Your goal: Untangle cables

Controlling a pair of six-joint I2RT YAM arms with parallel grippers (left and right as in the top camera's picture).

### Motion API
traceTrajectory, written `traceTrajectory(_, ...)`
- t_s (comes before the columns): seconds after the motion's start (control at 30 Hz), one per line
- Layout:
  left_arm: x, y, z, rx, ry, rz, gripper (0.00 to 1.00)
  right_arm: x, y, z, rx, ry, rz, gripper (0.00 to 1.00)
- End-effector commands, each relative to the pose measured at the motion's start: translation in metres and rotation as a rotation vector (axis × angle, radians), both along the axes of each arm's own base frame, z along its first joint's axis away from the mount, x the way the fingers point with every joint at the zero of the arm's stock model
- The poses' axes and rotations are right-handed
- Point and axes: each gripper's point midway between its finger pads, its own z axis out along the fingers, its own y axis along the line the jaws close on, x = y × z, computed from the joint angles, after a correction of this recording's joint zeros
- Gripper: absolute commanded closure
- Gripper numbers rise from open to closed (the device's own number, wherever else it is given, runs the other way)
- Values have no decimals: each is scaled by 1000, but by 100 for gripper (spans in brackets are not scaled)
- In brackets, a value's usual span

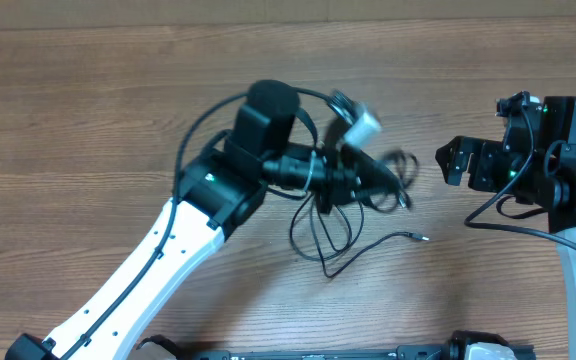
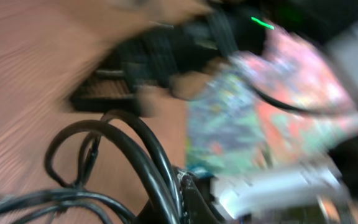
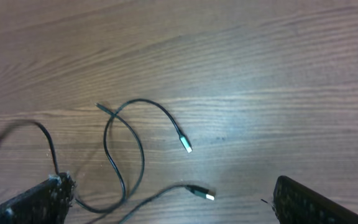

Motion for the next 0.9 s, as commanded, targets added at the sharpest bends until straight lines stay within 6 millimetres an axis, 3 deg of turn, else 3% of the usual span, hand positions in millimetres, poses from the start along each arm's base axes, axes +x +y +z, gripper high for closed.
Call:
traceTrajectory(0.0,55,25,-3,76,191,434,96,0,-6,1,-22,3,-30,0)
traceTrajectory(0.03,68,38,6,67,186,564,96,1,-6,1,-20,3,-33,0)
traceTrajectory(0.1,75,53,19,47,134,662,96,1,-6,1,-20,0,-33,0)
traceTrajectory(0.23,86,78,35,21,94,775,96,2,-6,1,-14,-1,-42,0)
traceTrajectory(0.37,101,100,34,-37,281,887,96,0,-6,0,-13,10,-42,0)
traceTrajectory(0.47,115,142,-3,-118,827,1182,96,-1,-6,0,-12,11,-42,0)
traceTrajectory(0.5,113,152,-17,-146,1009,1257,96,-1,-6,0,-12,11,-42,0)
traceTrajectory(0.53,103,165,-41,-183,1315,1374,95,-1,-6,0,-12,12,-42,0)
traceTrajectory(0.6,88,180,-66,-215,1605,1520,84,-1,-6,0,-12,12,-41,0)
traceTrajectory(0.63,84,185,-73,-221,1662,1562,80,-1,-6,0,-12,12,-41,0)
traceTrajectory(0.73,88,204,-79,-244,1603,1680,80,0,-6,0,-12,10,-41,0)
traceTrajectory(0.77,90,209,-80,-253,1582,1713,75,0,-6,0,-12,10,-41,0)
traceTrajectory(0.87,91,223,-84,-265,1532,1797,9,0,-6,0,-12,10,-41,0)
